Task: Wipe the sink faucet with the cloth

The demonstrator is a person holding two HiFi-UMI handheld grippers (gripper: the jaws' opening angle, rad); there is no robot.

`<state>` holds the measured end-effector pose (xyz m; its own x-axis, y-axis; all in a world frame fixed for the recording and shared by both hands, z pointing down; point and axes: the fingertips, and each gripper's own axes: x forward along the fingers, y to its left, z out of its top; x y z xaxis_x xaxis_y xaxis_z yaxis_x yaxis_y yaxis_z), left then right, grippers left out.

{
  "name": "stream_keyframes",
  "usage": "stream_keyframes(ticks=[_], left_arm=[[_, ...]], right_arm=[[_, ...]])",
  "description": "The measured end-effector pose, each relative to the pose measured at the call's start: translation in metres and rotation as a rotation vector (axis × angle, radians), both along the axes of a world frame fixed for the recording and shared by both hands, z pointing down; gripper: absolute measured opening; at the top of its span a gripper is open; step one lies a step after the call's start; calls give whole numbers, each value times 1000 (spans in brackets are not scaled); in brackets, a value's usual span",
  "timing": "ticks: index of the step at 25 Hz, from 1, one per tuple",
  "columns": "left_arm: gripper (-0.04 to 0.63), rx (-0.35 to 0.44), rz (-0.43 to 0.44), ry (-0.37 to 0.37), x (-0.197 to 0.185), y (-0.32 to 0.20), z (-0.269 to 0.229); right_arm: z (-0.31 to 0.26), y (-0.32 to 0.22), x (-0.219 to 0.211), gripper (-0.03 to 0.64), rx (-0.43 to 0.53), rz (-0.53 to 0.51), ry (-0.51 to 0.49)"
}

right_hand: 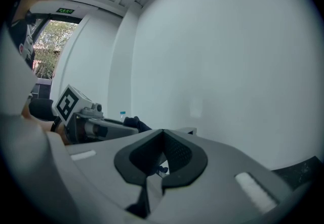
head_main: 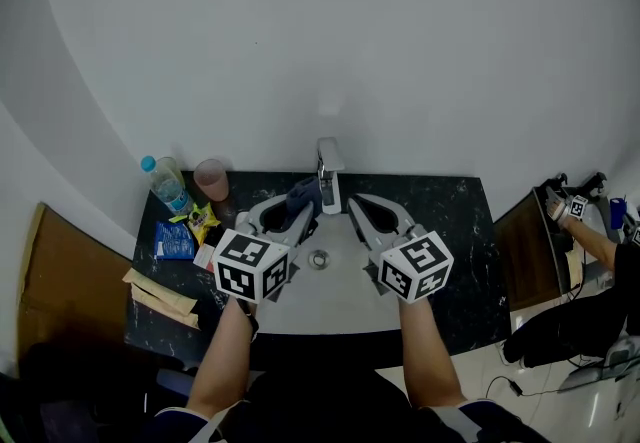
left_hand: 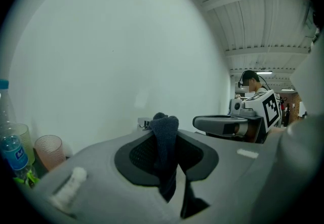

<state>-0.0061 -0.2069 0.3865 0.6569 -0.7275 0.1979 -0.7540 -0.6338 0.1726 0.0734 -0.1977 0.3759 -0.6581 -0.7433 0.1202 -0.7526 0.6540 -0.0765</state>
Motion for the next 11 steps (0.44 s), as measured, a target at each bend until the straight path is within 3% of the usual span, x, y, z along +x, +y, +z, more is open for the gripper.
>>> stream_keyframes(ticks=[11], left_arm=[[77,5,-4,7,0,3,-3]], right_arm=[[-1,2,2,3,1,-4,-10]])
